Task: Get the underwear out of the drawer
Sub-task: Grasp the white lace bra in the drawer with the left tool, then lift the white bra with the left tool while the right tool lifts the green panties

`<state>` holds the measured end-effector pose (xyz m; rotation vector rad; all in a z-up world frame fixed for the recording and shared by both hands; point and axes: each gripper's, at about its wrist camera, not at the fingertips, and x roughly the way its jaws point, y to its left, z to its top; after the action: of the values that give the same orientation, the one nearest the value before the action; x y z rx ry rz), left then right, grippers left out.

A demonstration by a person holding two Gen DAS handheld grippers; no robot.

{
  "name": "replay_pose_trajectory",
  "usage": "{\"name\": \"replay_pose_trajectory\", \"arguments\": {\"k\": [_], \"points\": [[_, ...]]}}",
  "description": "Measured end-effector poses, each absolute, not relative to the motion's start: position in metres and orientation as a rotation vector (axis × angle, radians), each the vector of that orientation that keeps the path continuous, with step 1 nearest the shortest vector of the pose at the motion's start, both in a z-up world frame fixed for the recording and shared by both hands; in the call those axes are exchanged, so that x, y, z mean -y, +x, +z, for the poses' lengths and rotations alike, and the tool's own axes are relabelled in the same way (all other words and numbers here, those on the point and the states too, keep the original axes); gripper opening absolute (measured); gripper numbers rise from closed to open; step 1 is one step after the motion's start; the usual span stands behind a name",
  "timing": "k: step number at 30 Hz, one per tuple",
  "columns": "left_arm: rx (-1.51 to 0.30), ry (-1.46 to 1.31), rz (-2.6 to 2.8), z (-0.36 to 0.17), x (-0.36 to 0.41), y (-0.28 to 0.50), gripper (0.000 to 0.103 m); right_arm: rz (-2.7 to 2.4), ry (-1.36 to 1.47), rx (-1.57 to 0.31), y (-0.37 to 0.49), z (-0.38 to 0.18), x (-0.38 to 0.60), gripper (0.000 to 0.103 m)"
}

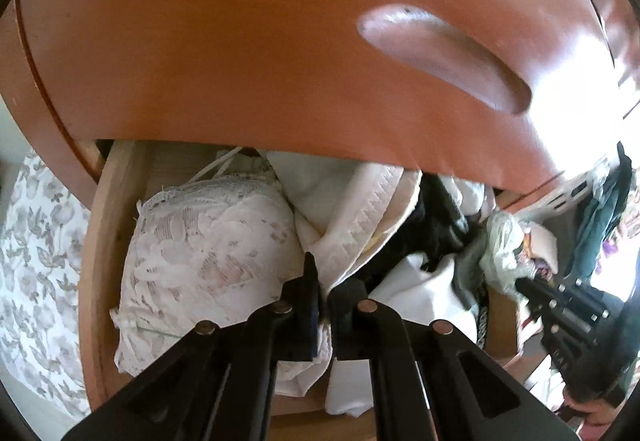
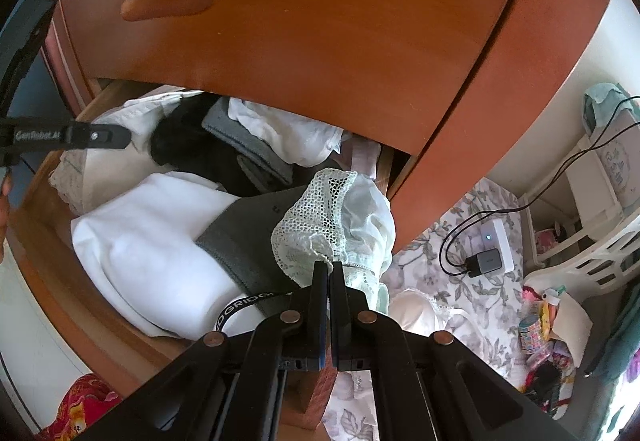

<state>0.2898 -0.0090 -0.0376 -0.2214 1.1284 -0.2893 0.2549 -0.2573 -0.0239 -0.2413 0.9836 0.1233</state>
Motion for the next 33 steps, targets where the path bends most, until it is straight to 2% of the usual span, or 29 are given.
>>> {"name": "replay_pose_trajectory", "arguments": {"k": [15,26,33], "points": [[-1.167,0.012,-0.201,-0.051,0.063,0.297,0.005,0.121,-0.218,-0.976,0.254,-0.024,0.26,0.001],[-1.049,-0.043,-0.135,-0.028,0.035,0.255,0.003,0.133,-0.19,-0.886,0.235,0.003,0.261,0.001],[-0.92,0.0,-0.108,0.009,0.025,0.217,0.003,0.133,-0.186,-0.843,0.216,0.023,0.259,0.001]]}}
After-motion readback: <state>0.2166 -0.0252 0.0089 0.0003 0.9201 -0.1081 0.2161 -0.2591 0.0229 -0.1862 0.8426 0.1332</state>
